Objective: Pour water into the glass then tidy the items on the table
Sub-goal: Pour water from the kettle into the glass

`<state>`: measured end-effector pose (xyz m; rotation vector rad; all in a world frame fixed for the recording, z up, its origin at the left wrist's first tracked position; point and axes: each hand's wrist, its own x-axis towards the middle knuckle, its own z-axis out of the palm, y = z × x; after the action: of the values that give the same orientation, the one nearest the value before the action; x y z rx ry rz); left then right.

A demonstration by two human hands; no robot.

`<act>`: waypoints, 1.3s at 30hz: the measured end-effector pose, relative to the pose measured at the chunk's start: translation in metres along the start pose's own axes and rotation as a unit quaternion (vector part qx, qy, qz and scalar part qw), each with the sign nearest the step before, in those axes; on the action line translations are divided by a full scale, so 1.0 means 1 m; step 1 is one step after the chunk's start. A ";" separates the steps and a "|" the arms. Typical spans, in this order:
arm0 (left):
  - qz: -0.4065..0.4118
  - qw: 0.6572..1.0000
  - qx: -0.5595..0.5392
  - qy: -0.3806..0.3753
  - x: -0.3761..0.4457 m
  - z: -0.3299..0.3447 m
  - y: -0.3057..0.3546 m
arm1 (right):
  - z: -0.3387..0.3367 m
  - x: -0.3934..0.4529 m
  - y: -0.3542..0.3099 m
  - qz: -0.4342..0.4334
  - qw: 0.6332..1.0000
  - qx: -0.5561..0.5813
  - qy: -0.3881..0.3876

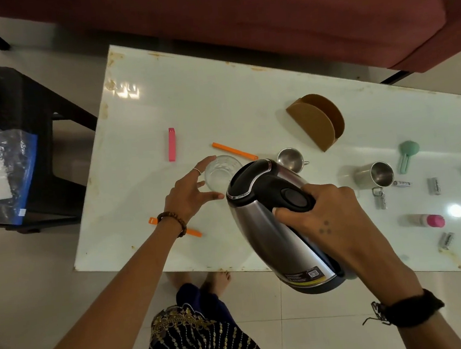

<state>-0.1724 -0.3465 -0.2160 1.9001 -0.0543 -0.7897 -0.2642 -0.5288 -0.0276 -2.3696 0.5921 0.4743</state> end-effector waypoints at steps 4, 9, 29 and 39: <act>0.002 1.000 0.008 0.003 -0.001 0.001 0.000 | -0.001 0.002 0.000 0.000 1.000 -0.008 0.000; -0.010 1.000 0.025 0.011 -0.002 0.001 0.000 | -0.003 0.004 0.002 -0.017 1.000 0.000 -0.004; 0.004 1.000 -0.019 -0.002 0.001 0.002 -0.003 | -0.006 0.008 0.003 -0.033 0.999 -0.015 -0.009; 0.009 1.000 -0.027 -0.007 0.003 0.002 -0.003 | -0.006 0.008 0.000 -0.052 0.998 -0.011 -0.015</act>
<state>-0.1725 -0.3481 -0.2202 1.8409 -0.0583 -0.7856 -0.2568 -0.5349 -0.0266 -2.3967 0.4487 0.4709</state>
